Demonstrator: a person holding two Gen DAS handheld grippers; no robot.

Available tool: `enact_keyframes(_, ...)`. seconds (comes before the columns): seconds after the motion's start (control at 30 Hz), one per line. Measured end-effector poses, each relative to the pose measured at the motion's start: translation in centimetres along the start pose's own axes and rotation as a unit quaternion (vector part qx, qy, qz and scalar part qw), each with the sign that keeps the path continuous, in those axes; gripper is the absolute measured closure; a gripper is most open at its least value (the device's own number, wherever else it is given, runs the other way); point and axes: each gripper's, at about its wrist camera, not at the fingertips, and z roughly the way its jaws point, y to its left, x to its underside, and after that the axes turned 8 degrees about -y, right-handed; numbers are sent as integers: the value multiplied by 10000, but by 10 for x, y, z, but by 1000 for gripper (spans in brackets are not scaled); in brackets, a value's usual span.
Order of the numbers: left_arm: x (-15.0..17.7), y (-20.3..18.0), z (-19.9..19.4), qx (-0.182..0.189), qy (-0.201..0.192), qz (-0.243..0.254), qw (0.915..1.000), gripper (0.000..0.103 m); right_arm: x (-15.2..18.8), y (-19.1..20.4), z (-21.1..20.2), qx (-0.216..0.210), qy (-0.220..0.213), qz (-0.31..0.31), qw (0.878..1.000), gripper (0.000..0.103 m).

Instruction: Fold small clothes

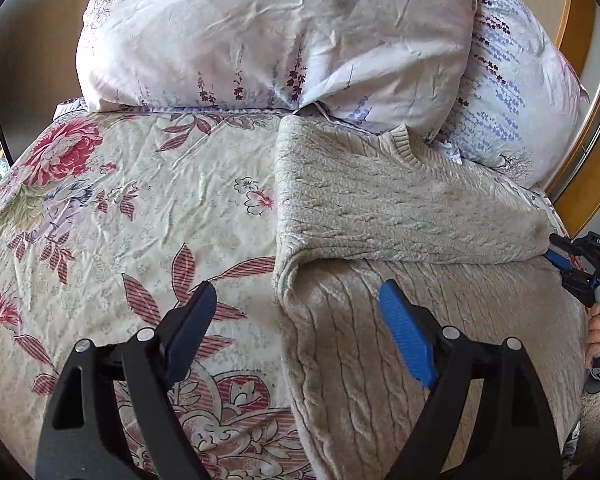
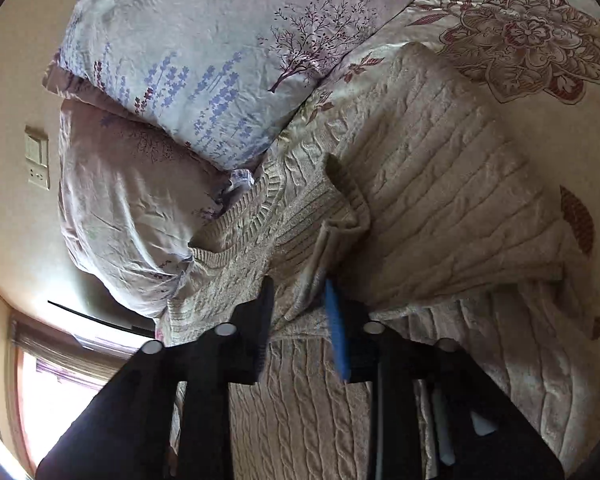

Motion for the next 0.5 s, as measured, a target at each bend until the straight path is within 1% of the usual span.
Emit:
enact_keyframes(0.03,1,0,2,-20,44,-3,10000,20,-1,2,-1,-62,-52,13,10000,46)
enact_keyframes(0.13,3,0,5,-121,114,62,9998,20,-6,9,0,80,-149,-117,9998,47)
enact_keyframes(0.2,1,-2,9,-183,127,143,9996,20,-11,9,8,316,-132,-170,9993,74)
enact_keyframes(0.23,0,-4,12,-234,148,187,9994,20,-15,5,15,412,-32,-174,9990,94)
enact_keyframes(0.27,-2,-5,15,-279,168,224,9992,20,-18,5,22,504,62,-199,9985,95)
enact_keyframes(0.3,-3,-7,18,-317,185,271,9990,20,-22,11,23,488,11,-327,9983,95)
enact_keyframes(0.33,-5,-9,21,-371,207,321,9986,20,-25,21,18,417,-171,-552,9975,95)
enact_keyframes(0.37,-6,-11,23,-448,229,378,9980,20,-29,33,8,262,-451,-766,9957,95)
enact_keyframes(0.4,-6,-12,26,-509,253,429,9975,21,-32,43,-5,41,-753,-899,9931,96)
enact_keyframes(0.43,-7,-13,27,-547,284,460,9970,22,-35,51,-17,-82,-1027,-982,9898,96)
enact_keyframes(0.47,-7,-13,29,-584,292,470,9968,22,-36,53,-26,-76,-1226,-1015,9872,96)
enact_keyframes(0.5,-8,-13,29,-612,291,464,9966,22,-36,50,-30,58,-1331,-1010,9859,96)
